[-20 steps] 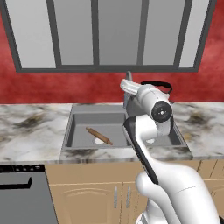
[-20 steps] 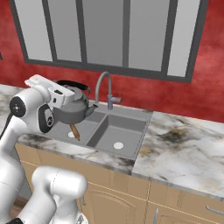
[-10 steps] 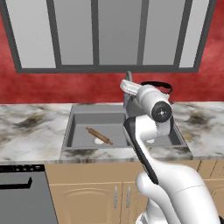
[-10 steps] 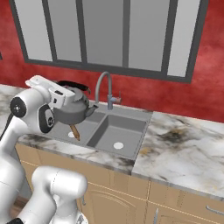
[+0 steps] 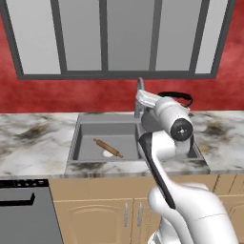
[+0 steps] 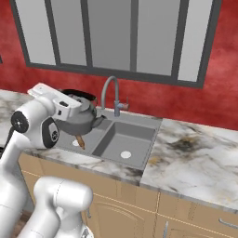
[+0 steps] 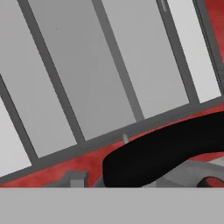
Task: Open the cabinet, pick the kettle from the cabinet, and place it in the sink.
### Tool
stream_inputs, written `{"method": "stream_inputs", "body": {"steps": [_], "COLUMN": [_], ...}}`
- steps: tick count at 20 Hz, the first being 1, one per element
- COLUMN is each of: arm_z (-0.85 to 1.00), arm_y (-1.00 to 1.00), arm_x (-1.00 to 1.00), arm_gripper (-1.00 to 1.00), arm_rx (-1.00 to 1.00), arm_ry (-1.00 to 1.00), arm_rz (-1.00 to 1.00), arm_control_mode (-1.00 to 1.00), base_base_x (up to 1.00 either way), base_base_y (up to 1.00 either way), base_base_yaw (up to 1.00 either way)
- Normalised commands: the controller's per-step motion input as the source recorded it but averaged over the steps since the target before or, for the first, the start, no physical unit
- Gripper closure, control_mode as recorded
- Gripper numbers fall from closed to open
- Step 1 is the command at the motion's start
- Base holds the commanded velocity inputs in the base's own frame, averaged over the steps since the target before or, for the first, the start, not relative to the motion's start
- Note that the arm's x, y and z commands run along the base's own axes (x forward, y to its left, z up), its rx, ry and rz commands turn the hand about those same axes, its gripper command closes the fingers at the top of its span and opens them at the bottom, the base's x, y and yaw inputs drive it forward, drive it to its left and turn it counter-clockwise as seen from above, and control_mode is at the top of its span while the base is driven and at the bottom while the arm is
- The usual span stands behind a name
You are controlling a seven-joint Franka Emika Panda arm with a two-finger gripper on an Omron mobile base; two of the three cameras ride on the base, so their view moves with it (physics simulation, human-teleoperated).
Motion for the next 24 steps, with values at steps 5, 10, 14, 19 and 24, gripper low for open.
{"method": "stream_inputs", "body": {"steps": [5, 10, 14, 19, 24], "arm_z": [0.04, 0.05, 0.03, 0.00, -0.01], "arm_y": [-0.33, -0.39, -0.42, -0.44, -0.40], "arm_x": [-0.17, -0.07, -0.06, -0.05, 0.00], "arm_gripper": [1.00, 1.00, 1.00, 1.00, 1.00], "arm_rx": [0.00, 0.00, 0.00, 0.00, 0.00], "arm_ry": [0.03, 0.12, 0.05, 0.00, -0.03], "arm_rz": [0.13, 0.27, 0.34, 0.34, 0.29], "arm_control_mode": [-1.00, -1.00, -1.00, -1.00, -1.00], "base_base_x": [0.00, 0.00, 0.00, 0.00, 0.00], "base_base_y": [0.00, 0.00, 0.00, 0.00, 0.00], "base_base_yaw": [0.00, 0.00, 0.00, 0.00, 0.00]}}
